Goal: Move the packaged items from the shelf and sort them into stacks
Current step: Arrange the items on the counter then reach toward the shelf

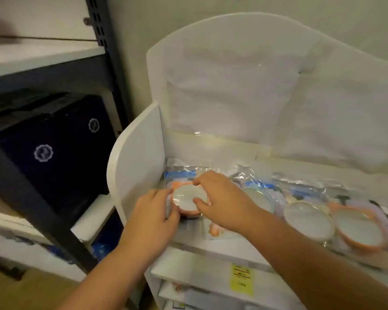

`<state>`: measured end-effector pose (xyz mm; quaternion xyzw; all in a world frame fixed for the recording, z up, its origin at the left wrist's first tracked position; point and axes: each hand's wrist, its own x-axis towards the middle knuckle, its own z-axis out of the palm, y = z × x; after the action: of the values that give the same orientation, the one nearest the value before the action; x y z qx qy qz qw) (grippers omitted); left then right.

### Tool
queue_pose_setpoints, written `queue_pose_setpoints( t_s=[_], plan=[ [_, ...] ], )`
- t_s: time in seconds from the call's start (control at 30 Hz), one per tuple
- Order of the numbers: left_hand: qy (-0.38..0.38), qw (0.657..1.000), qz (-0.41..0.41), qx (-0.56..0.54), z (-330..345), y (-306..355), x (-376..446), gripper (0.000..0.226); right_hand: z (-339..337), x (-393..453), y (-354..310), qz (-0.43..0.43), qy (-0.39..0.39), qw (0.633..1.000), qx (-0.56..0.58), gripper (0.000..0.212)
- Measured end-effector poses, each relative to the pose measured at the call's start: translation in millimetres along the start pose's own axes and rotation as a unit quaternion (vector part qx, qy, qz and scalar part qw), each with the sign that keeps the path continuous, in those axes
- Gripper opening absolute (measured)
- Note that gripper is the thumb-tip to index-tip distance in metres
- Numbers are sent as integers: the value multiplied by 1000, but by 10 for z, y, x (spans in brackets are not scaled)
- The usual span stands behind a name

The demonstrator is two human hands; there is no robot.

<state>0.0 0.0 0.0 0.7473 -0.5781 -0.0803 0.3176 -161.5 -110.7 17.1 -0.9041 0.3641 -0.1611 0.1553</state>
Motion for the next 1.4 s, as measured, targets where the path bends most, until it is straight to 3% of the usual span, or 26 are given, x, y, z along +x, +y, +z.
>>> queue_pose_setpoints(
  t_s=[0.17,0.43,0.63,0.73,0.9,1.13,1.23,1.4],
  plan=[
    [-25,998,-61,-4,177,-63,-67,35,456,101,44,-107,-90,985,-104,38],
    [-47,990,-134,5,271,-59,-5,46,588,56,240,-121,-64,988,-65,29],
    [-26,979,-195,-52,327,-13,49,40,518,-15,340,-117,-42,992,-18,24],
    [-25,971,-229,-70,371,9,115,43,454,-27,379,-90,0,996,12,25],
    [-27,968,-247,-45,427,13,212,26,457,33,414,-56,55,996,39,34],
    [-60,946,-313,-65,456,46,268,36,400,88,448,0,81,993,88,31],
    [-81,947,-309,-13,482,98,309,55,360,53,439,53,105,981,155,28],
    [-95,950,-296,8,469,136,342,55,195,-145,291,127,191,932,281,15]
  ],
)
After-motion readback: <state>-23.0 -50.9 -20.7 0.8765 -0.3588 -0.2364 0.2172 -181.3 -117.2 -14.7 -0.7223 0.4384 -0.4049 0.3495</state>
